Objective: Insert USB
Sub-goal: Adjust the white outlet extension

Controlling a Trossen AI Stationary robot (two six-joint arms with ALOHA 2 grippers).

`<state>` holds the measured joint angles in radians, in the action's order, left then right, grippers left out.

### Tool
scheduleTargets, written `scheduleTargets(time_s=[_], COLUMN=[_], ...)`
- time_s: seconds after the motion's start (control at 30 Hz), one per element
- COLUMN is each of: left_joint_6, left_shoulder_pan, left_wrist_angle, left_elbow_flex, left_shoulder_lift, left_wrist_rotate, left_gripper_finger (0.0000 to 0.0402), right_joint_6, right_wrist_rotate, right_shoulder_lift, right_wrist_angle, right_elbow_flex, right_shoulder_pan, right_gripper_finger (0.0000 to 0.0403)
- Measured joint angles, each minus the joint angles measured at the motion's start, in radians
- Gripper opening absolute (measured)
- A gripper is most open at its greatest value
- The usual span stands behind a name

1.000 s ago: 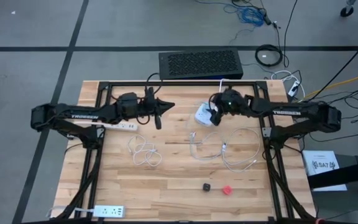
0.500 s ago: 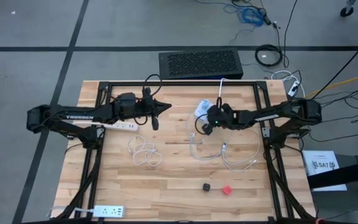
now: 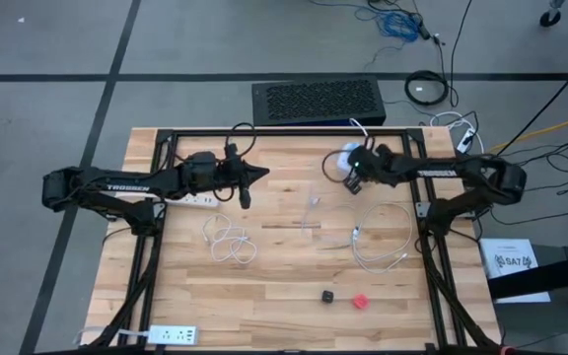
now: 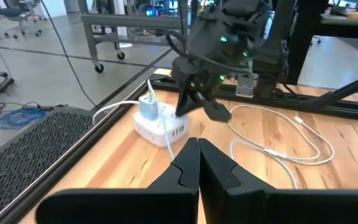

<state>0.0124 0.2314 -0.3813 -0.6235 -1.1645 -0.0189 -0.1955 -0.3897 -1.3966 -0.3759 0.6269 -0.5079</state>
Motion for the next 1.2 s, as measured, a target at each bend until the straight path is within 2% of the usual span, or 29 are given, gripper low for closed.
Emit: scheduleTargets(time_s=[0.17,0.23,0.37,0.43,0.5,0.6,0.77,0.87,1.03,1.2], left_joint_6=[-0.001,-0.001,0.009,0.039,0.072,0.095,0.105,0.111,0.111,0.111], left_shoulder_pan=[0.005,0.012,0.037,0.053,0.066,0.077,0.077,0.074,0.073,0.068], left_wrist_angle=[0.005,0.009,0.037,0.055,0.079,0.104,0.115,0.144,0.261,0.324], left_elbow_flex=[0.000,0.000,0.001,0.001,0.001,0.001,0.001,0.001,0.002,0.002], left_shoulder_lift=[0.000,0.000,0.000,0.000,0.000,0.000,0.000,0.020,0.062,0.086], left_wrist_rotate=[-0.034,-0.060,-0.095,-0.095,-0.096,-0.096,-0.089,-0.030,-0.017,-0.019], left_gripper_finger=[0.0002,0.0002,0.0002,0.0002,0.0002,0.0002,0.0002,0.0002,0.0002,0.0002], right_joint_6=[0.094,0.102,0.044,-0.018,-0.114,-0.223,-0.300,-0.323,-0.373,-0.384], right_wrist_rotate=[0.014,0.013,0.018,0.097,0.156,0.167,0.293,0.335,0.296,0.261], right_shoulder_lift=[0.058,0.089,0.187,0.235,0.268,0.270,0.246,0.246,0.191,0.086], right_wrist_angle=[-0.043,-0.112,-0.213,-0.229,-0.214,-0.168,0.044,0.110,0.098,0.050], right_elbow_flex=[-0.003,0.011,0.072,0.079,0.072,0.016,-0.078,-0.089,-0.088,-0.088], right_shoulder_pan=[-0.144,-0.186,-0.200,-0.186,-0.157,-0.073,0.111,0.235,0.369,0.360], right_gripper_finger=[0.0000,0.0000,0.0000,0.0000,0.0000,0.0000,0.0000,0.0000,0.0000,0.0000])
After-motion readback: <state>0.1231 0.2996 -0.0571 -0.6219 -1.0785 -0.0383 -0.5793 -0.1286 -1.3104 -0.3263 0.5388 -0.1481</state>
